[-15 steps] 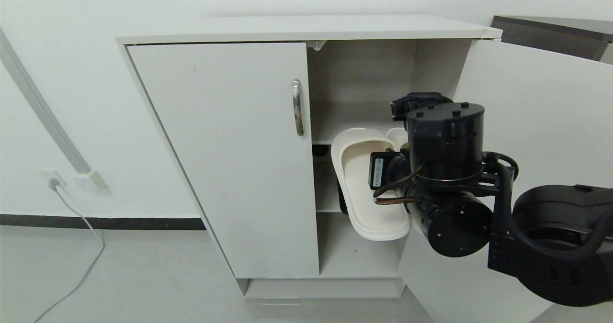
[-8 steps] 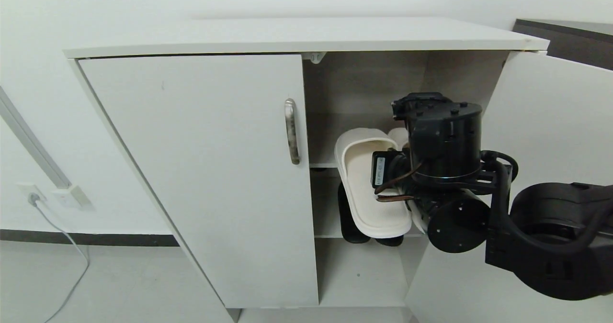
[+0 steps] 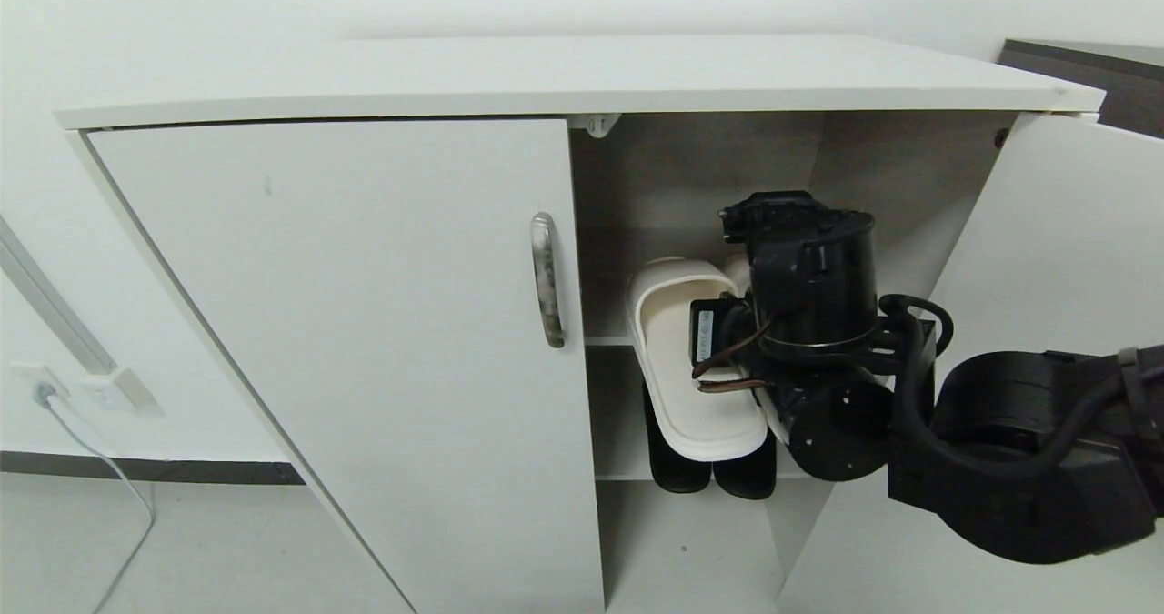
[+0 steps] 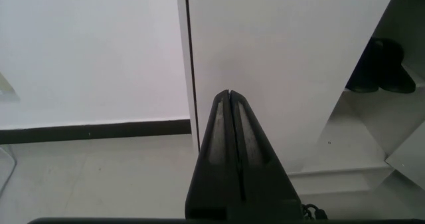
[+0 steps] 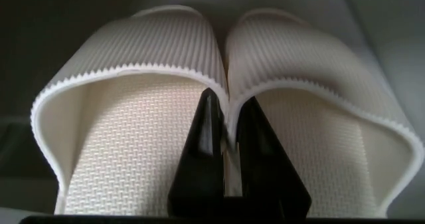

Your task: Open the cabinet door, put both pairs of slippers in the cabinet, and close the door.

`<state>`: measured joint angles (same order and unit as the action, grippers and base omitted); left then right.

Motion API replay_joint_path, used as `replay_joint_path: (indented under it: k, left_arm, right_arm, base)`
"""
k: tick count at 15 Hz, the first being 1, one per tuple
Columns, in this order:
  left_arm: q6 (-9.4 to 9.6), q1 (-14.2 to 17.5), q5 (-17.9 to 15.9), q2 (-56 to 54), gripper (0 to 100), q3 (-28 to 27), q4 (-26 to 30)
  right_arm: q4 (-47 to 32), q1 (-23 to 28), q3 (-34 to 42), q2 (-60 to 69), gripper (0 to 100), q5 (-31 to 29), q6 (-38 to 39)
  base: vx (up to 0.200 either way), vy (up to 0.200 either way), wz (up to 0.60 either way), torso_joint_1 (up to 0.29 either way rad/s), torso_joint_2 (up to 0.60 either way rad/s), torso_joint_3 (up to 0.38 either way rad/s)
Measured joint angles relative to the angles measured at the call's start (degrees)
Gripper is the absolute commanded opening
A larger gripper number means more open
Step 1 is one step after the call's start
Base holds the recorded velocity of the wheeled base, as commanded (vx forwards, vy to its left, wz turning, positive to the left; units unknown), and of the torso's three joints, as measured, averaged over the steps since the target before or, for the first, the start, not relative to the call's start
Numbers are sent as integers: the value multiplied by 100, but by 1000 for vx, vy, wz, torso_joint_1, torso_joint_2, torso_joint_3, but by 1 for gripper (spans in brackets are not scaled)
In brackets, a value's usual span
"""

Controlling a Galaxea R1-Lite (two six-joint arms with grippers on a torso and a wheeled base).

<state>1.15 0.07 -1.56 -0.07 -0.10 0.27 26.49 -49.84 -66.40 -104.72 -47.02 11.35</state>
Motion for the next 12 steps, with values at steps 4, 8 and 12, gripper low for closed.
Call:
replay_joint_path:
  k: [4, 8, 12]
  left_arm:
    - [0, 0, 0, 0, 0, 0, 0]
    - [-9, 0, 0, 0, 0, 0, -2]
    - [-15, 0, -2, 0, 0, 0, -2]
  right_arm:
    - [-22, 356, -567, -355, 0, 244, -73]
    - [-385, 624, -1424, -741, 0, 299, -229]
    - [-758, 824, -2114, -1067, 0, 452, -238]
  base:
    - [0, 0, 0, 0, 0, 0]
    - [0, 0, 0, 0, 0, 0]
    - [0, 0, 0, 0, 0, 0]
